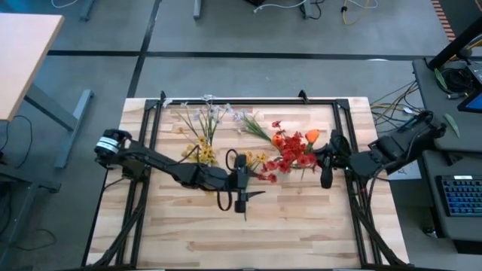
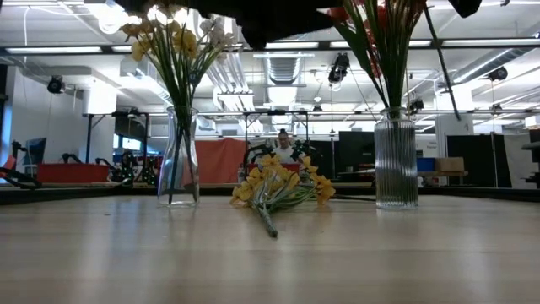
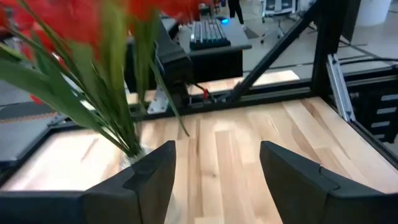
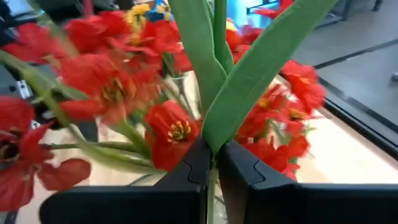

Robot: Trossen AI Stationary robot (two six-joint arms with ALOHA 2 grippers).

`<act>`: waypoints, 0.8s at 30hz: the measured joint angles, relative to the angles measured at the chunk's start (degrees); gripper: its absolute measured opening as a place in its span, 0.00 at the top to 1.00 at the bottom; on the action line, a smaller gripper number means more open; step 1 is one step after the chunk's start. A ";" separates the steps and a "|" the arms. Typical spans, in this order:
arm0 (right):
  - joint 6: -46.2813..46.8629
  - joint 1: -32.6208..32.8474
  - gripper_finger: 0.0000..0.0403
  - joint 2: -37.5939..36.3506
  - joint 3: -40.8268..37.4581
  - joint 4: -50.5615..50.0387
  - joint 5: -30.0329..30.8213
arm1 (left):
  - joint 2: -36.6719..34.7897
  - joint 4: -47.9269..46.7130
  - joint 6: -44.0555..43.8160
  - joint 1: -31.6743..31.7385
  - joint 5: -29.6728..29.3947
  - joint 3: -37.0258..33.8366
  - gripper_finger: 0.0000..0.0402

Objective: Sort flowers into vase by color
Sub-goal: Put the orange flower into the right transparent vase

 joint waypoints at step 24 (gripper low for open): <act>-6.10 5.68 0.97 -1.73 3.40 0.77 3.76 | 23.71 -1.32 -1.47 -0.66 -9.86 18.71 0.17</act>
